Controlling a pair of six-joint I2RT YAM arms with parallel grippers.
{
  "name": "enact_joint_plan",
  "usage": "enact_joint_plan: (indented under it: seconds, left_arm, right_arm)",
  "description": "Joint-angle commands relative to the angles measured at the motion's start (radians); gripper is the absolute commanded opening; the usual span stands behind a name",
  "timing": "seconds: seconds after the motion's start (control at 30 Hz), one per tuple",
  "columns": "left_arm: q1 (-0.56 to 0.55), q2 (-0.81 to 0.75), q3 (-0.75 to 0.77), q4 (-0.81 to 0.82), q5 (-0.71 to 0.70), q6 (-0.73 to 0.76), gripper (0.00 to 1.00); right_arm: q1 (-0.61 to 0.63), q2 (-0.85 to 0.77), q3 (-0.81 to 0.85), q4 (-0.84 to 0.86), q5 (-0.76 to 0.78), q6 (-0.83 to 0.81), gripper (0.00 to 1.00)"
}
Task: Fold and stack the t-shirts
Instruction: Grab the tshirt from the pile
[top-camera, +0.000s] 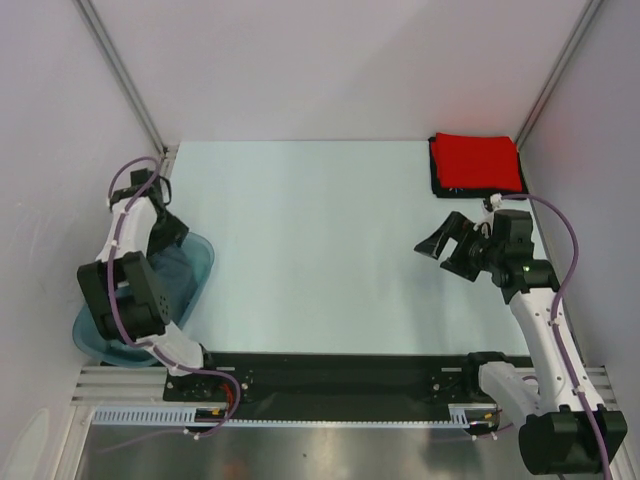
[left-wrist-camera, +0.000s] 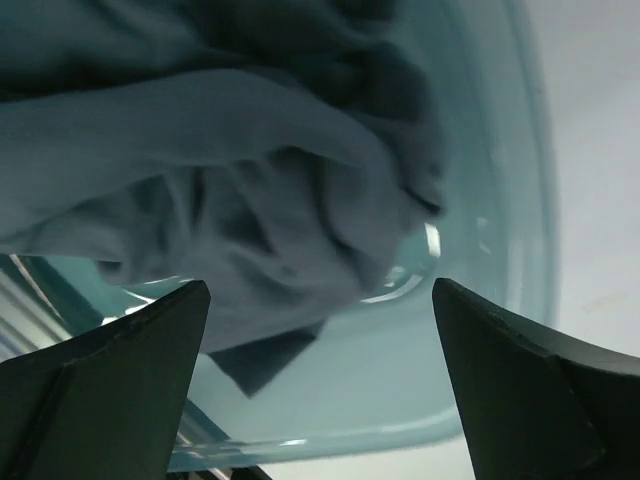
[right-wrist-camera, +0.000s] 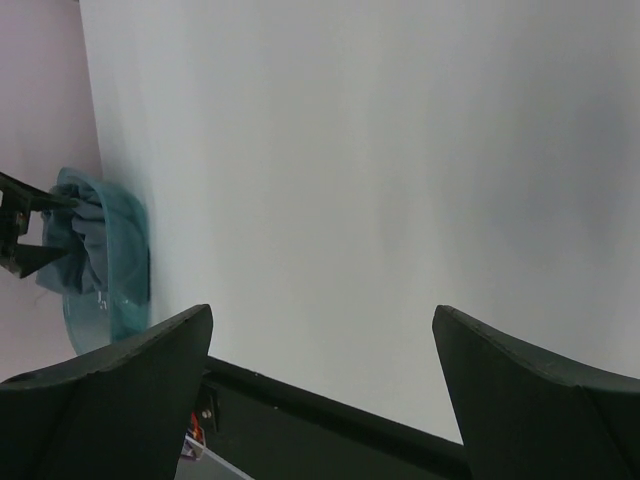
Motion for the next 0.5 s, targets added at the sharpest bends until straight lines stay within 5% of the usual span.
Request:
enact_joint_plan:
  seconds: [0.0,0.13,0.47]
  left_arm:
    - [0.087,-0.086,-0.083,0.024,-0.046,0.027,1.0]
    - [0.097,-0.164,-0.181,0.112,-0.047,0.067,1.0]
    - [0.135,-0.032,-0.312,0.376,0.117,0.14,0.97]
  right_arm:
    - [-0.003,0.021,0.054,0.009,-0.033,-0.026,1.0]
    - [-0.009,0.037,0.047,0.009,-0.053,-0.003,1.0]
    - [0.004,0.026,0.022,0.009,-0.105,0.026,1.0]
